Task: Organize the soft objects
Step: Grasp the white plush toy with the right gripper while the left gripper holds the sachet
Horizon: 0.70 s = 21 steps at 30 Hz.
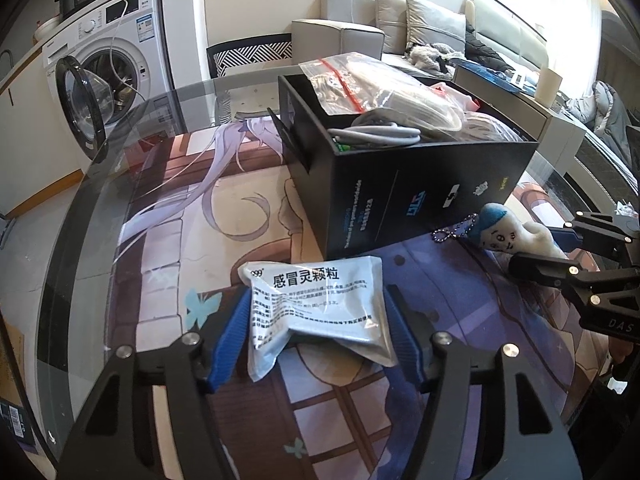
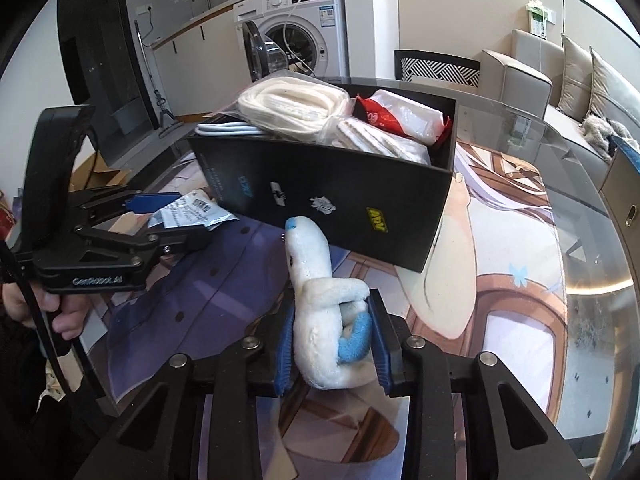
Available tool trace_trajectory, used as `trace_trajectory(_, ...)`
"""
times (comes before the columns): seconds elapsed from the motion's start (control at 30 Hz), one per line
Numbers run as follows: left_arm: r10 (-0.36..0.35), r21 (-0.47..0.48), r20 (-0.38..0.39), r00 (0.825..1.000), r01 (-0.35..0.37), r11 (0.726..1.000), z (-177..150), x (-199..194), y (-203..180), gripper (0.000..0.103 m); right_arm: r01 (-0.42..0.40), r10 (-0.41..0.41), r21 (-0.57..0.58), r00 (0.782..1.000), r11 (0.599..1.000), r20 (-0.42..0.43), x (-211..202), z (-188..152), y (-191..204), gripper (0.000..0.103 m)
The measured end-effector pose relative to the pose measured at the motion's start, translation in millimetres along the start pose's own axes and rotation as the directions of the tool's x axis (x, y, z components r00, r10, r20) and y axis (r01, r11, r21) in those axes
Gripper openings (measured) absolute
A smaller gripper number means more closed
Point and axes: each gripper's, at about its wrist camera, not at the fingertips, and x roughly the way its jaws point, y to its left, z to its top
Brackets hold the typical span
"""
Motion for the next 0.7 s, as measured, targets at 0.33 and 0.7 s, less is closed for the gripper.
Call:
trace_trajectory(0.33, -0.021, 0.024, 0.009, 1.0, 0.021, 0.999, -6.4, -8.3, -5.6, 0.059, -0.017, 0.017, 0.003, 0.999, 1.0, 0.042, -19.8, -9.5, 2.4, 0.033)
trace_trajectory(0.7, -0.043, 0.022, 0.073, 0.996, 0.042, 0.999, -4.8, -36.6, -9.9, 0.059, -0.039, 0.041, -0.019, 0.992, 0.999, 0.115, -42.9, -2.0, 6.6, 0.033)
